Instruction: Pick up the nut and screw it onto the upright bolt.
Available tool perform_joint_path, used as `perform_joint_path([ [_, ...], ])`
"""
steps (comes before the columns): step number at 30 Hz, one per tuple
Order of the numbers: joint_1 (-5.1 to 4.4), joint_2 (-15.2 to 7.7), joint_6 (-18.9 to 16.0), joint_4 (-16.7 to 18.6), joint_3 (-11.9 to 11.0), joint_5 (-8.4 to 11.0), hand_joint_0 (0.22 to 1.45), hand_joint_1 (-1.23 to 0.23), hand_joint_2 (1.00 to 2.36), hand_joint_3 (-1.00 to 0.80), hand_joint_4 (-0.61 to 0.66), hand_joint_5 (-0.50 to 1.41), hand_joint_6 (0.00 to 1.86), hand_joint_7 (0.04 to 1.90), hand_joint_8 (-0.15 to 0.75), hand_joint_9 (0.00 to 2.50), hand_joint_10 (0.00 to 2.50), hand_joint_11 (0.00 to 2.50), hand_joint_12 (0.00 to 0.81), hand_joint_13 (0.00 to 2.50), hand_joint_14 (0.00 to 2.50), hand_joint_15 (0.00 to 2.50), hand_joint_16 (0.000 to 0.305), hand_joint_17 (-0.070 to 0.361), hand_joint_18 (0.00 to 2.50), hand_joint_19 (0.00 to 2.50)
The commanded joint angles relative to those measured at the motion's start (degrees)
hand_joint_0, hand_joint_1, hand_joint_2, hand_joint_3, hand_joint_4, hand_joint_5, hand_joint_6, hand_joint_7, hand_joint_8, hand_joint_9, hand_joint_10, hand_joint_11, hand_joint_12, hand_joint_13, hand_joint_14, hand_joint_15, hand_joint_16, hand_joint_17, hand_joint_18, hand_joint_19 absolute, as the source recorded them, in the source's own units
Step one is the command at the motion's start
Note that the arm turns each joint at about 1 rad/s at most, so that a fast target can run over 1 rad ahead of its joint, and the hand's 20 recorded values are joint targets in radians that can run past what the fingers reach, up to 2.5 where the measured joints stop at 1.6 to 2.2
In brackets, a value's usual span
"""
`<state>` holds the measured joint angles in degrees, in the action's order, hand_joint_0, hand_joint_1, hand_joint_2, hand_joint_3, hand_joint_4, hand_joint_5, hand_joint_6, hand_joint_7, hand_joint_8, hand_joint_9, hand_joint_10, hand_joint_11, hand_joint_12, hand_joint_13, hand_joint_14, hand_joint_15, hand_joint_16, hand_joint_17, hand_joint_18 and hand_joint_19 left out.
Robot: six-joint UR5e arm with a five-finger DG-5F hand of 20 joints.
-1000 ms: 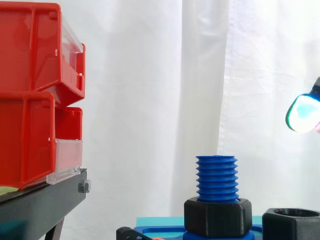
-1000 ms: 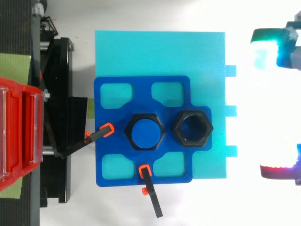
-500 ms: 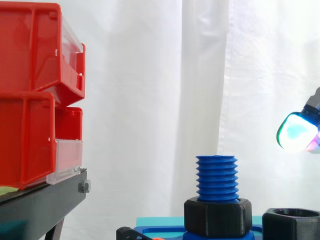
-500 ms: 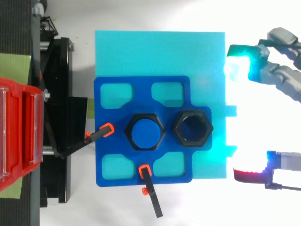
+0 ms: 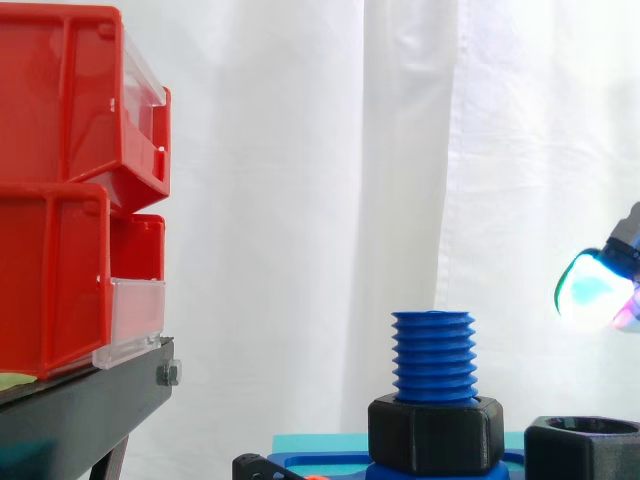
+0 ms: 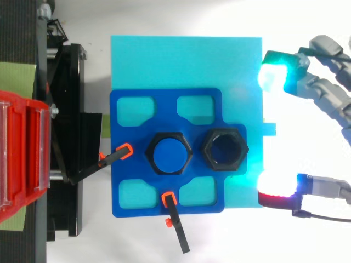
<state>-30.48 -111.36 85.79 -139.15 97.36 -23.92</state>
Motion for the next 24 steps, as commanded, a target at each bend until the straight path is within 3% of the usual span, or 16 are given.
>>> perform_joint_path([
  [1,-0.19,-0.6,0.6,0.8,0.0,0.28,0.42,-0.66,1.0,-0.5,0.28,-0.24,0.5,0.75,0.316,0.32,0.0,0.0,0.418,0.21,0.0,0.0,0.052,0.118,0.0,0.0],
  [12,-0.28,-1.1,2.7,2.5,0.0,0.37,0.42,-0.65,1.0,-0.5,0.28,-0.24,0.5,0.75,0.317,0.33,0.0,0.0,0.42,0.21,0.0,0.0,0.053,0.118,0.0,0.0],
  [24,-0.37,-1.2,3.9,4.7,-0.1,1.69,0.42,-0.64,1.0,-0.5,0.28,-0.23,0.5,0.75,0.319,0.34,0.0,0.0,0.42,0.22,0.0,0.0,0.053,0.119,0.0,0.0],
])
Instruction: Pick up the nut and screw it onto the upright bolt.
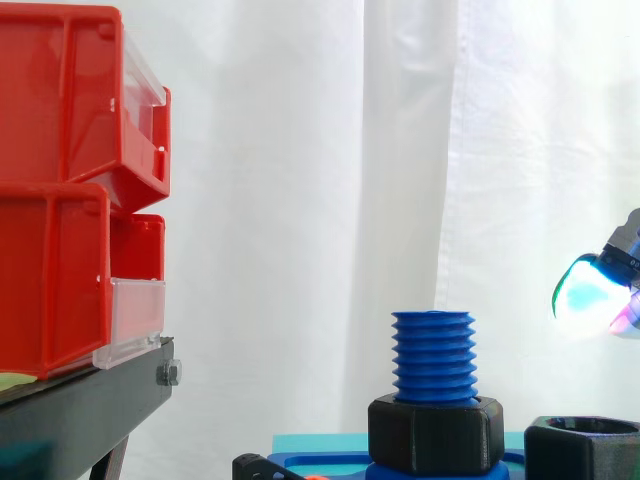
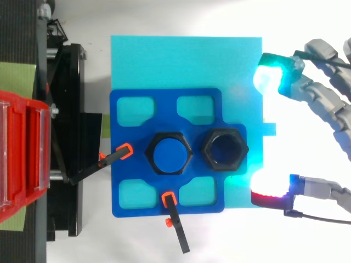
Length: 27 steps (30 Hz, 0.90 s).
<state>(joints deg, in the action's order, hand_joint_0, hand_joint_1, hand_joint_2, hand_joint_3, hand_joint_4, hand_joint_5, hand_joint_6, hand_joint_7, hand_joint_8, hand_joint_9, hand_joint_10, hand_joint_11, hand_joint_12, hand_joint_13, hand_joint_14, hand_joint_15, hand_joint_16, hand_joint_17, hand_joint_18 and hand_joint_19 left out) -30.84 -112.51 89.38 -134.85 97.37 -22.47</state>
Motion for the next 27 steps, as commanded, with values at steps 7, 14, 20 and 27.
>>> perform_joint_path([
  [7,-0.1,-1.6,0.2,2.0,-0.1,0.85,0.42,-0.64,1.0,-0.5,0.29,-0.23,0.5,0.75,0.32,0.34,0.0,0.0,0.42,0.21,0.0,0.0,0.053,0.118,0.0,0.0],
  [14,-0.45,-1.6,1.1,3.5,-0.1,1.46,0.4,-0.65,1.0,-0.5,0.29,-0.23,0.5,0.76,0.327,0.34,0.0,0.0,0.431,0.21,0.0,0.0,0.055,0.123,0.0,0.0],
  [20,-1.07,-1.6,3.1,5.1,-0.2,2.52,0.35,-0.65,1.0,-0.5,0.31,-0.23,0.5,0.76,0.344,0.34,0.0,0.0,0.453,0.22,0.0,0.0,0.059,0.133,0.0,0.0],
  [27,-1.59,-1.6,3.4,6.6,-0.2,4.8,0.34,-0.65,1.0,-0.5,0.31,-0.23,0.5,0.76,0.35,0.33,0.0,0.0,0.461,0.21,0.0,0.0,0.061,0.136,0.0,0.0],
])
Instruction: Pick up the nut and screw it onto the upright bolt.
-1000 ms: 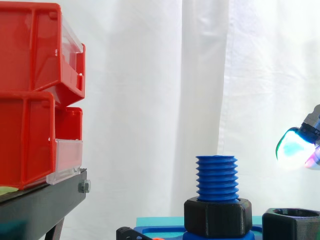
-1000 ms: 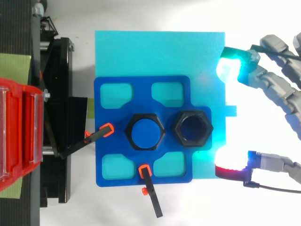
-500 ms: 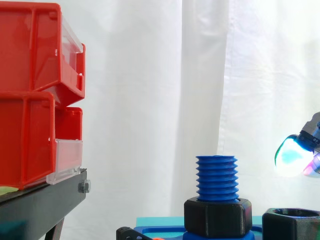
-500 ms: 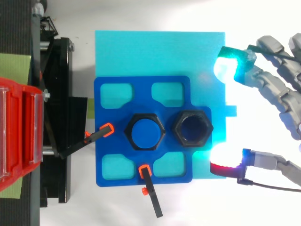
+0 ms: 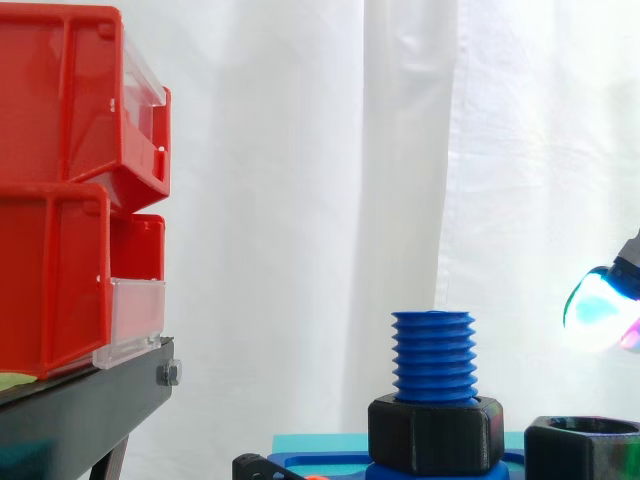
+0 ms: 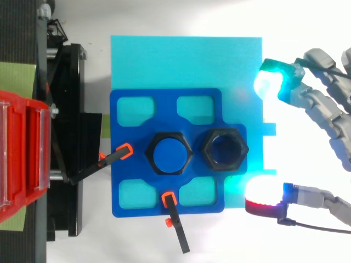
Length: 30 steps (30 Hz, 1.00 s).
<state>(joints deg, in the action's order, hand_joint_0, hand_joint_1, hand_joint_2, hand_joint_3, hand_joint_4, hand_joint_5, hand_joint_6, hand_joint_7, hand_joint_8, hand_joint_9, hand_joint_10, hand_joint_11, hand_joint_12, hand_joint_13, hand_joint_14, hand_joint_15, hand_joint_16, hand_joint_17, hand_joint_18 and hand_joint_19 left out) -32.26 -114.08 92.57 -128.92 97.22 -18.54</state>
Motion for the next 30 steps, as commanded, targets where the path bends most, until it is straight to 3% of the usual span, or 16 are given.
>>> perform_joint_path([
  [1,-0.26,0.0,0.6,0.9,0.0,1.31,0.34,-0.65,1.0,-0.5,0.31,-0.23,0.5,0.76,0.35,0.33,0.0,0.0,0.461,0.21,0.0,0.0,0.061,0.137,0.0,0.0],
  [6,-0.26,-0.3,2.4,3.1,0.0,1.75,0.34,-0.65,1.0,-0.5,0.31,-0.23,0.5,0.76,0.35,0.33,0.0,0.0,0.462,0.21,0.0,0.0,0.061,0.137,0.0,0.0],
  [11,-0.26,-2.0,3.0,4.5,-0.7,1.84,0.35,-0.68,1.0,-0.5,0.31,-0.23,0.5,0.76,0.344,0.33,0.0,0.0,0.456,0.2,0.0,0.0,0.06,0.135,0.0,0.0],
  [19,-0.43,-2.9,2.9,4.6,-1.2,1.31,0.4,-0.81,1.0,-0.5,0.31,-0.22,0.5,0.79,0.321,0.33,0.0,0.0,0.43,0.19,0.0,0.0,0.055,0.124,0.0,0.0],
  [30,-0.43,-3.0,3.1,4.4,-1.2,0.7,0.46,-0.84,1.0,-0.5,0.29,-0.21,0.5,0.81,0.301,0.34,0.0,0.0,0.406,0.2,0.0,0.0,0.05,0.113,0.0,0.0],
])
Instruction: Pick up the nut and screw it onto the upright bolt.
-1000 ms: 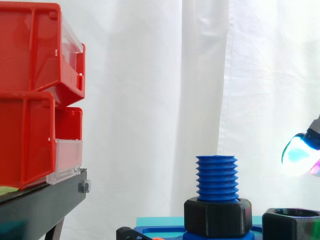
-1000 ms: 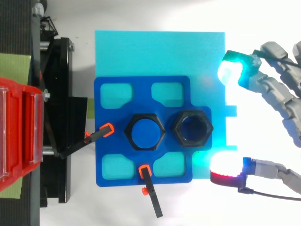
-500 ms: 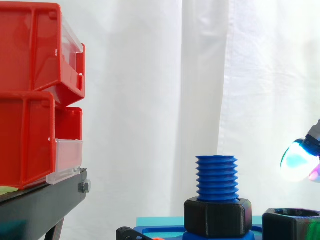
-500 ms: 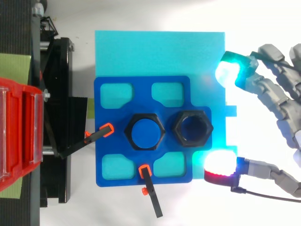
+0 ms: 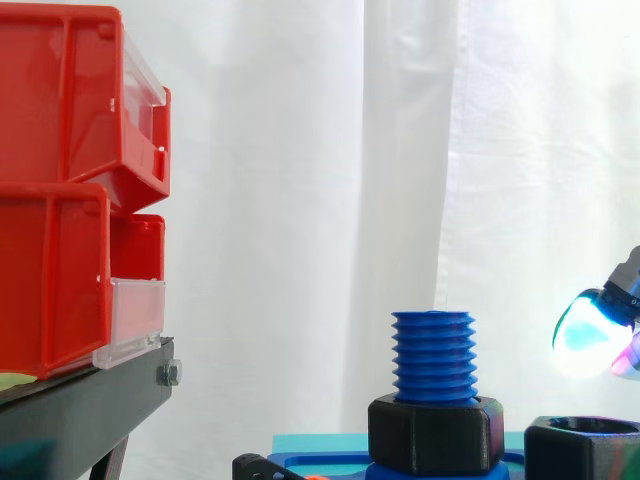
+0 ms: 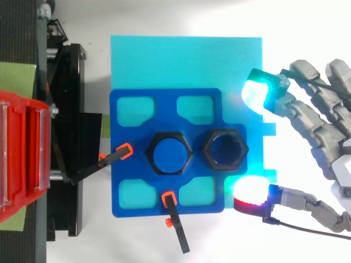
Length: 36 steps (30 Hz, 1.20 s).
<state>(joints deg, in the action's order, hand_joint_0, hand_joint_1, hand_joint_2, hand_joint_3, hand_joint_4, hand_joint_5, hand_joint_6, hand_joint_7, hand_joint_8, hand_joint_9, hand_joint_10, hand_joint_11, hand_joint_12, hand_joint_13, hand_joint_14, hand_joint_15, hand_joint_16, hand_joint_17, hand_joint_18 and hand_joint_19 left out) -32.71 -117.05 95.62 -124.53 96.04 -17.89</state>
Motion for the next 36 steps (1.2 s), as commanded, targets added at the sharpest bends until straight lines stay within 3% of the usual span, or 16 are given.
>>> perform_joint_path([
  [1,0.01,0.0,0.0,0.0,-0.1,0.04,0.46,-0.84,1.0,-0.5,0.3,-0.21,0.5,0.81,0.3,0.34,0.0,0.0,0.406,0.2,0.0,0.0,0.05,0.113,0.0,0.0],
  [16,0.01,-0.2,0.4,0.3,-0.1,-0.22,0.43,-0.84,1.0,-0.5,0.32,-0.2,0.5,0.87,0.312,0.34,0.0,0.0,0.416,0.22,0.0,0.0,0.052,0.118,0.0,0.0],
  [18,0.01,-1.1,0.3,0.0,-0.8,-0.22,0.42,-0.84,1.0,-0.5,0.33,-0.2,0.5,0.89,0.315,0.35,0.0,0.0,0.418,0.22,0.0,0.0,0.053,0.119,0.0,0.0],
  [32,0.36,-1.6,0.0,-0.4,-1.4,-0.66,0.4,-0.75,1.0,-0.5,0.36,-0.19,0.5,0.93,0.33,0.36,0.0,0.0,0.43,0.24,0.0,0.0,0.055,0.124,0.0,0.0],
  [36,0.71,-1.7,-2.5,-0.5,-1.4,-1.01,0.4,-0.74,1.0,-0.5,0.36,-0.19,0.5,0.94,0.332,0.36,0.0,0.0,0.431,0.25,0.0,0.0,0.055,0.125,0.0,0.0],
])
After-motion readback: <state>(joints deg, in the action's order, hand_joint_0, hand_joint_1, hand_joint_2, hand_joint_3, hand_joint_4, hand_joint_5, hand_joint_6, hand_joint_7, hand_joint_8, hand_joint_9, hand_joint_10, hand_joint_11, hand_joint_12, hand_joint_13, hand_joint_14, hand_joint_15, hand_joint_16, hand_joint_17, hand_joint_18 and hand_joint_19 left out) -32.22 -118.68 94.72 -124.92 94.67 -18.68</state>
